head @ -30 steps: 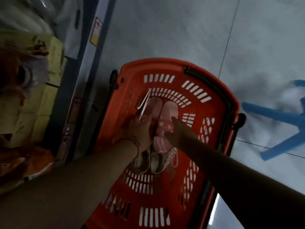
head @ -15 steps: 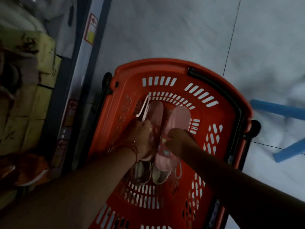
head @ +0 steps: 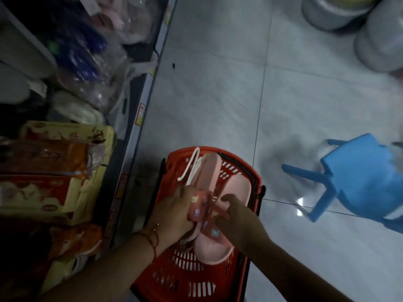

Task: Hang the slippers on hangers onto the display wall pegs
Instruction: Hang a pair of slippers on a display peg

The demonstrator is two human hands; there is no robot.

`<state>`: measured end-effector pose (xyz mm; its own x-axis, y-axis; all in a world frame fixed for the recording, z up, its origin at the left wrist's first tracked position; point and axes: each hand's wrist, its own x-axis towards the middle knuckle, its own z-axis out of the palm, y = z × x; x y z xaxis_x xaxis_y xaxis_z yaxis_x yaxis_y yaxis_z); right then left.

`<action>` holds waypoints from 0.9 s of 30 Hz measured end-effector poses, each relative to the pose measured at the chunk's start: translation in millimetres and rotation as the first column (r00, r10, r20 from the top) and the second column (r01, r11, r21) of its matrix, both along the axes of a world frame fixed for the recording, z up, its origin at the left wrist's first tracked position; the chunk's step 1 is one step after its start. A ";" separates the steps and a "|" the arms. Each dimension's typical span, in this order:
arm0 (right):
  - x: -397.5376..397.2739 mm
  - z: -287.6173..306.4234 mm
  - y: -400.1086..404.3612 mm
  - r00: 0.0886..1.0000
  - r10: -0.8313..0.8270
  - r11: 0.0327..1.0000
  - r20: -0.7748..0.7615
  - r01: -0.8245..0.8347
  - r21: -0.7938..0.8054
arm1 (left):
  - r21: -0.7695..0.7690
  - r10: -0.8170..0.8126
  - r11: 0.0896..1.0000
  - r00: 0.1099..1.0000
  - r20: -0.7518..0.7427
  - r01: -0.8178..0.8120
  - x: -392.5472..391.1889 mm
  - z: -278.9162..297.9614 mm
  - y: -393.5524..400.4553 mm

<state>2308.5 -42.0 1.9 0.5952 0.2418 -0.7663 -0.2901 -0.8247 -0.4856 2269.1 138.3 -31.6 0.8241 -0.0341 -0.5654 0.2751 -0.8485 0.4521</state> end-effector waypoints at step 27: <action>-38.1 517.2 -18.5 0.768 -0.584 0.633 0.263 0.229 0.739 | 0.372 -0.433 0.901 0.402 0.806 0.223 38.0 546.5 -10.8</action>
